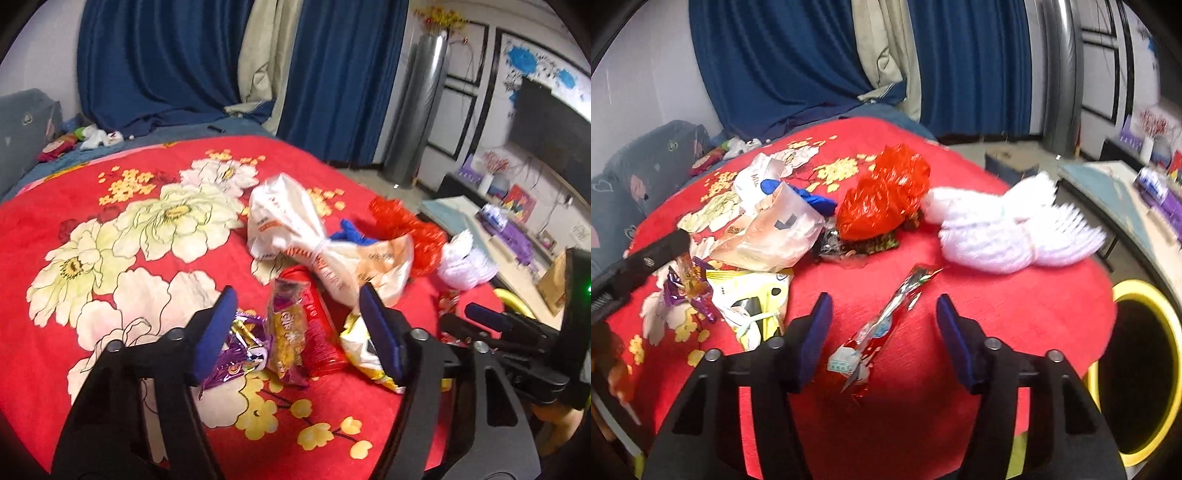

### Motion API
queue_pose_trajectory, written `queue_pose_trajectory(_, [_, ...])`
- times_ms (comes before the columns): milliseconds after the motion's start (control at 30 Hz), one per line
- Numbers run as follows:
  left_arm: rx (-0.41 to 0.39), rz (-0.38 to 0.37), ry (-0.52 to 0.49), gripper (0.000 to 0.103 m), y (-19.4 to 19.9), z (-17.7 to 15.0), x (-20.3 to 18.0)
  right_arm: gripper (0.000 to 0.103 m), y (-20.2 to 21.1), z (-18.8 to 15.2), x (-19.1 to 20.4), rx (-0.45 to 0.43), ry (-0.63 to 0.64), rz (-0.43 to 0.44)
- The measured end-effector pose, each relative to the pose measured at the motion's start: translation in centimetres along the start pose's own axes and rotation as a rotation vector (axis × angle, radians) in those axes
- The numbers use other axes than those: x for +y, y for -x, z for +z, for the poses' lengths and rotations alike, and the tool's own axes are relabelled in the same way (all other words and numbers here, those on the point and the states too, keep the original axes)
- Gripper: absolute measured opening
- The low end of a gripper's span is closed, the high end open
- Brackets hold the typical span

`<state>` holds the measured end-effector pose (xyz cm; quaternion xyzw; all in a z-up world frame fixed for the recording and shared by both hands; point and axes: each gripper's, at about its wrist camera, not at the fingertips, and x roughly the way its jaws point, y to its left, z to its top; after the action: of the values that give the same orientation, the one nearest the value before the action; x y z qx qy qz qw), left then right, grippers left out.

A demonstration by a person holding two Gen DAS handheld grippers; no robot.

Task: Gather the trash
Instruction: 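Grasp the red candy wrapper with the right gripper while the left grasps a purple wrapper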

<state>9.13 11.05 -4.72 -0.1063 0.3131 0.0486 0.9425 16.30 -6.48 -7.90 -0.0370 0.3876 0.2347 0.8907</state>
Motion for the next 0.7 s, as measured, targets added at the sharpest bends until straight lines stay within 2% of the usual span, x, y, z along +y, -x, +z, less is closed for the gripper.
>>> queue_pose_trajectory(33, [0.016, -0.002, 0.005, 0.052, -0.3, -0.1, 0.0, 0.053, -0.2, -0.1, -0.2, 0.009, -0.008, 0.005])
queue_pose_trajectory(133, [0.042, 0.001, 0.007, 0.04, -0.8, -0.3, 0.1, 0.038, -0.8, -0.2, -0.3, 0.034, -0.023, 0.035])
queue_pose_trajectory(200, [0.053, 0.001, 0.016, 0.03, -1.1, -0.3, 0.2, 0.024, -1.2, -0.3, -0.4, 0.052, -0.03, 0.055])
queue_pose_trajectory(267, [0.058, -0.001, 0.027, 0.017, -1.2, -0.4, 0.4, 0.018, -1.4, -0.4, -0.5, 0.054, -0.033, 0.062])
queue_pose_trajectory(300, [0.058, -0.001, 0.028, 0.017, -1.2, -0.5, 0.5, 0.016, -1.2, -0.5, -0.6, 0.046, -0.037, 0.071])
queue_pose_trajectory(433, [0.023, -0.011, 0.031, 0.007, -0.4, -0.6, 0.5, 0.013, -0.2, -0.7, -0.9, 0.01, -0.037, 0.092])
queue_pose_trajectory(700, [-0.08, -0.063, 0.005, 0.007, 2.8, 0.9, -1.3, 0.013, 3.2, -0.3, -1.4, -0.082, 0.007, 0.107])
